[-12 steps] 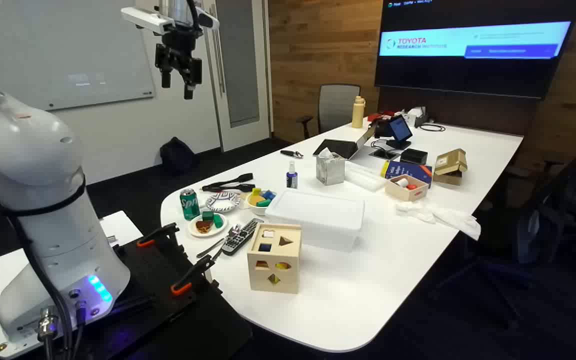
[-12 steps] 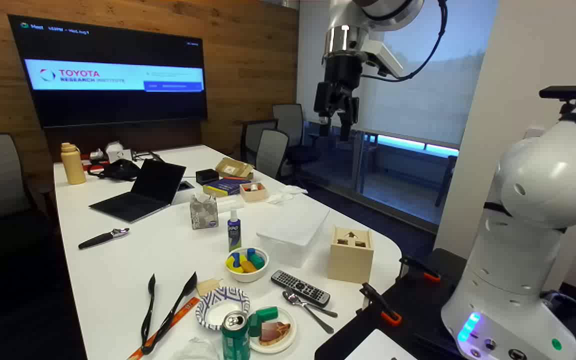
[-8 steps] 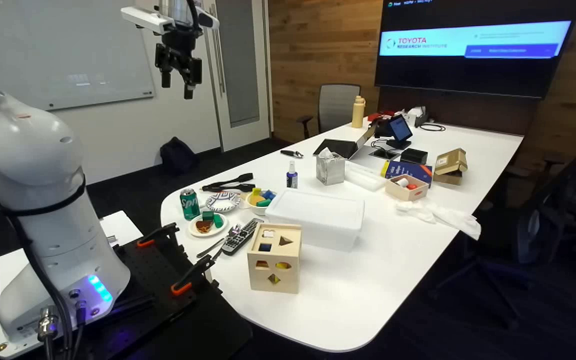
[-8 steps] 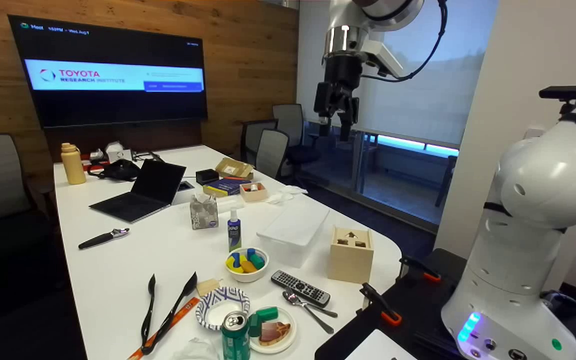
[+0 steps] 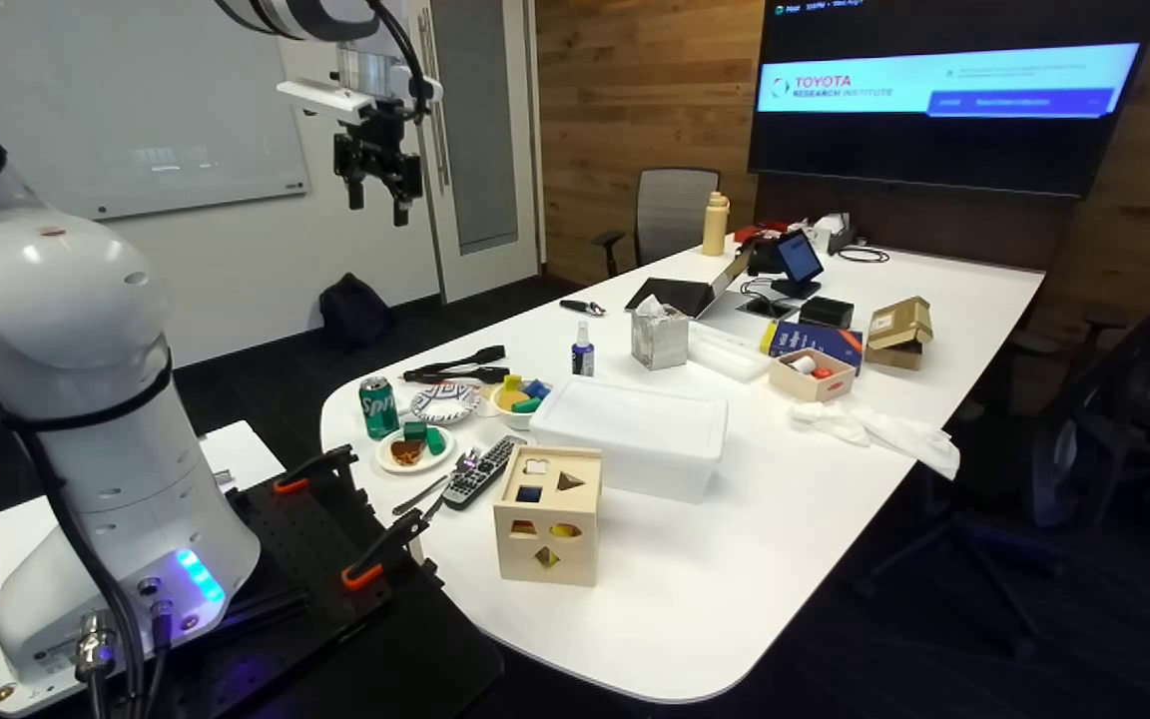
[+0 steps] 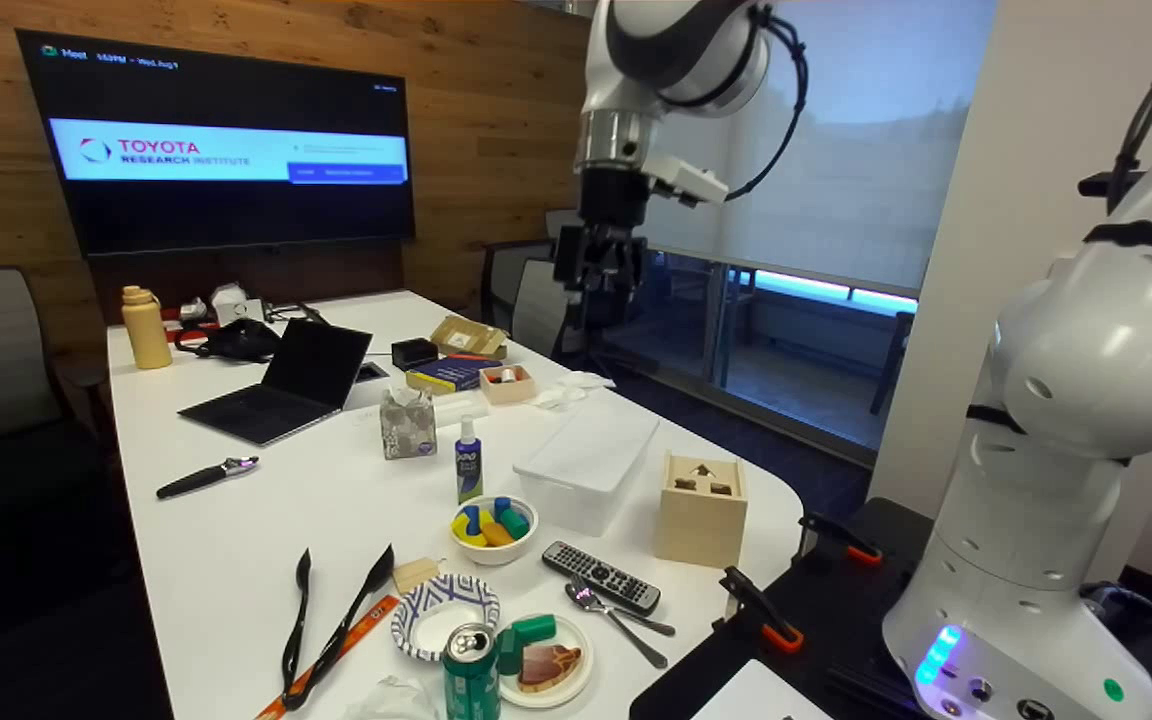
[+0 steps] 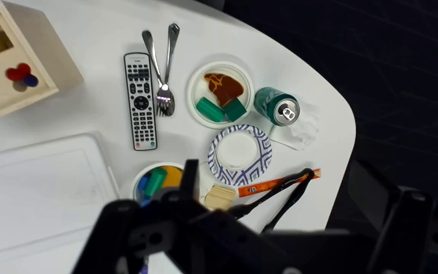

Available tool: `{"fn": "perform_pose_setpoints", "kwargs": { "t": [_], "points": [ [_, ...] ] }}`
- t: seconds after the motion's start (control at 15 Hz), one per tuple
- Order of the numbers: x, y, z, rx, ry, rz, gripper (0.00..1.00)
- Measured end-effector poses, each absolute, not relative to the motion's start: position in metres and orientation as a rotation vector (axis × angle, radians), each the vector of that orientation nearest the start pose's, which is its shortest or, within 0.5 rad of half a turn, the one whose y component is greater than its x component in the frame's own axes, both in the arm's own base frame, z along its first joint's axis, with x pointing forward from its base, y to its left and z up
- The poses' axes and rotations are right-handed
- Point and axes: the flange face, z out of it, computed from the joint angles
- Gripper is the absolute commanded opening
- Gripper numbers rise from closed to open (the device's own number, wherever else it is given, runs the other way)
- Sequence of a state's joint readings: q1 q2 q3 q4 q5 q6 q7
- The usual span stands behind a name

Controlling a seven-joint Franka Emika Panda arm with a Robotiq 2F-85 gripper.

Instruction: Wipe the silver spoon and fork with the napkin

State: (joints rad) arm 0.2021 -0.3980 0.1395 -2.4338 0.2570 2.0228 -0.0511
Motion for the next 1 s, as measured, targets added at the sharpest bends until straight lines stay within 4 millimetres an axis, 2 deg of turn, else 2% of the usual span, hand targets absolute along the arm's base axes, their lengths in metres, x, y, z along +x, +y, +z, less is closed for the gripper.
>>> {"fn": "perform_pose_setpoints", "kwargs": {
  "t": [0.27, 0.53, 0.8, 1.0],
  "points": [
    [0.409, 0.242, 0.385, -2.952, -0.483, 0.058, 1.0],
    [0.4, 0.318, 0.329, -2.962, -0.418, 0.066, 1.0],
    [0.385, 0.359, 0.266, -3.009, -0.258, 0.092, 1.0],
    [0.387, 0.379, 0.221, -3.018, -0.213, 0.047, 1.0]
  ]
}}
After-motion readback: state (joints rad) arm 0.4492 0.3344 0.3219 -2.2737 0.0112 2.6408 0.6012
